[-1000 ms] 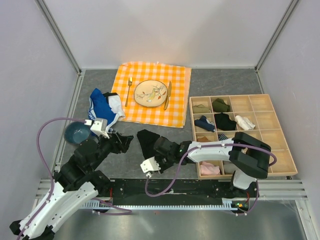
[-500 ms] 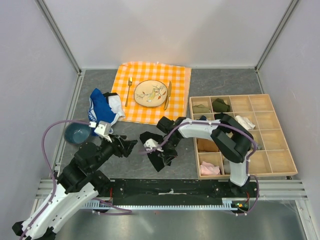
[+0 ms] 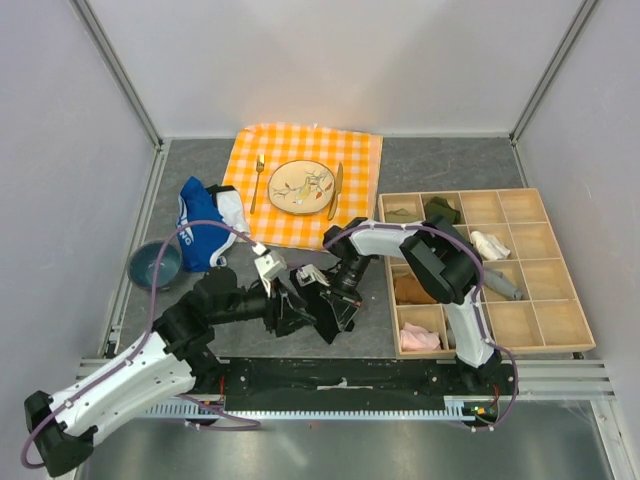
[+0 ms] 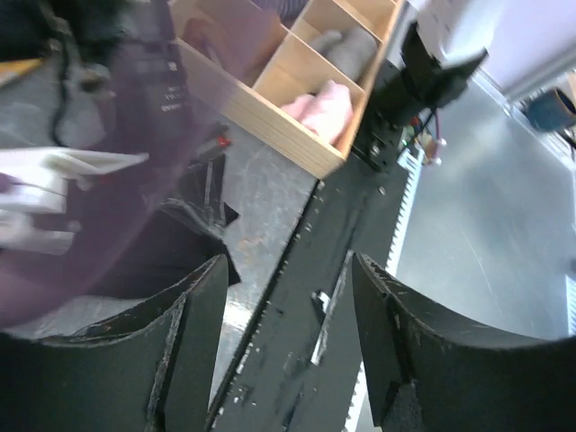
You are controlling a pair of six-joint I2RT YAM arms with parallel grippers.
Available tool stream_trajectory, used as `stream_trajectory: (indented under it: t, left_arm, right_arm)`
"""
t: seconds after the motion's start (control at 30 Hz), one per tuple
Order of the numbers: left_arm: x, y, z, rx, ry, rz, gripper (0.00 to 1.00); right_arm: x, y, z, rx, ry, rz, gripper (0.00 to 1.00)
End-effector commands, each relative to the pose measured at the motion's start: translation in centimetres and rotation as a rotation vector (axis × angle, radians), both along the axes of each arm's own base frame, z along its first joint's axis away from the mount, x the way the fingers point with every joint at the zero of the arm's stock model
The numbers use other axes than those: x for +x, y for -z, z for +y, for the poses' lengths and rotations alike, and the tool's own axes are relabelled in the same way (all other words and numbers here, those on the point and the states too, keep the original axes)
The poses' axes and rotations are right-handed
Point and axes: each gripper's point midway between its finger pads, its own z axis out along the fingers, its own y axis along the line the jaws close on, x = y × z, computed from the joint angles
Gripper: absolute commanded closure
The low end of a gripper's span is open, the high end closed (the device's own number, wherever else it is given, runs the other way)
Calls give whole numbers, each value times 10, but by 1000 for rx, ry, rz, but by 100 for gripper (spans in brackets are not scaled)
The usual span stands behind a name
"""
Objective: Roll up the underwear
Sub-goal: Roll the underwear to the center of the board.
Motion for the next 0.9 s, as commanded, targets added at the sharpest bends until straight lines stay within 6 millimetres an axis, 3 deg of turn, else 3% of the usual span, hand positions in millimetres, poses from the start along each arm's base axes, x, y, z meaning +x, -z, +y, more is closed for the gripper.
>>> stream_trajectory:
  t: [0.0,0.03,0.07,0.1,0.2,0.27,0.3,0.37,0.53,0.7,0.87]
  left_arm:
    - [1,-17,-4,-5,-7,-126,34]
    - [13,-14,5,14,-105,-120,32]
    - [23,-8,18,35,-213,-91,22]
    - [47,-1,39,72,-397,-92,18]
    - [60,-2,64,54,-568,-74,11]
    - [53,-14,56,12,-493,-128,13]
    - [39,-22,42,-35,-381,-151,14]
    - [25,-23,27,-32,-242,-195,21]
    - [-9,-4,-11,64,95,-176,29]
    - [-17,19,-28,181,187,-264,30]
    - [-30,53,-58,294,290,-393,29]
  right_arm:
    - [7,1,-8,-66,50,73,92]
    - [7,2,-10,-68,46,70,92]
    - [8,2,-11,-67,44,65,92]
    - [8,3,-11,-65,40,60,92]
    - [7,0,-11,-56,37,60,92]
    - [7,-1,-10,-51,38,62,92]
    - [8,-2,-9,-51,39,63,92]
    - [8,-1,-9,-57,45,73,92]
    - [9,-3,-6,-59,57,96,92]
    - [7,-7,-6,-54,55,116,92]
    - [4,-9,-7,-54,47,159,92]
